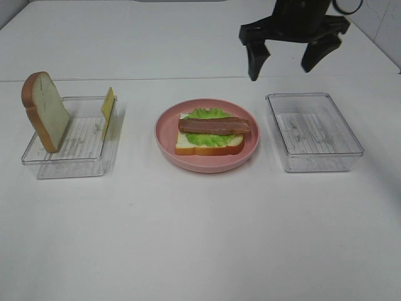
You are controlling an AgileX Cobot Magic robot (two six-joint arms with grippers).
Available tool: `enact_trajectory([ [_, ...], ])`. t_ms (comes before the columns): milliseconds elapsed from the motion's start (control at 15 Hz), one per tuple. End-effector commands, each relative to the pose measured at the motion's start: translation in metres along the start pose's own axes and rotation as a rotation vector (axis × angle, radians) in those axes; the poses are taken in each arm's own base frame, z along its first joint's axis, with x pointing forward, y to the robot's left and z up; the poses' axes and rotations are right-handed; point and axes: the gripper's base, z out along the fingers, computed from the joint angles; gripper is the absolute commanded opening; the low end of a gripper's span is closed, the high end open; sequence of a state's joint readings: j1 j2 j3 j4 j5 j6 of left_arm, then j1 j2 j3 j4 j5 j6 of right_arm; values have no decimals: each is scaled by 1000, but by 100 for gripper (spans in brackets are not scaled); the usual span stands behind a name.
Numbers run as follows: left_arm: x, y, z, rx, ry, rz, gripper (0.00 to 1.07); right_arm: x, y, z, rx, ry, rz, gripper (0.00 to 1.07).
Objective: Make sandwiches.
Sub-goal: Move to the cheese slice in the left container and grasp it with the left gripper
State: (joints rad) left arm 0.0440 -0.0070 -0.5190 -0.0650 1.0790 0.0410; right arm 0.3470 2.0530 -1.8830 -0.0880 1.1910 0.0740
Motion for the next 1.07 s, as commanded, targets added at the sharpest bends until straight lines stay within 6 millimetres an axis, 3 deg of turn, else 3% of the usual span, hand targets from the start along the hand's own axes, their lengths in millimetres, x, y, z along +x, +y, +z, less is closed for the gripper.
enact_trajectory([
  [67, 1, 0, -1, 10, -21, 0, 98, 4, -25, -18, 100, 4, 26, 95],
  [200, 1, 0, -1, 10, -21, 0, 98, 7, -56, -20, 103, 21, 96, 95],
  [267, 1, 0, -1, 10, -21, 0, 98, 19, -107, -17, 130, 71, 216, 94],
  [400, 1, 0, -1, 10, -21, 0, 98, 28, -125, -17, 138, 123, 264, 93],
  [600, 1, 0, -1, 10, -21, 0, 98, 52, -111, -25, 61, 160, 248, 90],
  [800, 1, 0, -1, 10, -21, 0, 98, 138, -88, -59, 57, 103, 260, 89],
  [867, 1, 0, -1, 10, -21, 0, 98, 185, -79, -83, 78, 43, 271, 89],
  [1000, 1, 0, -1, 10, -21, 0, 98, 233, -69, -110, 83, -48, 281, 89],
  [1067, 1, 0, -1, 10, -21, 0, 98, 246, -66, -117, 85, -77, 285, 89],
])
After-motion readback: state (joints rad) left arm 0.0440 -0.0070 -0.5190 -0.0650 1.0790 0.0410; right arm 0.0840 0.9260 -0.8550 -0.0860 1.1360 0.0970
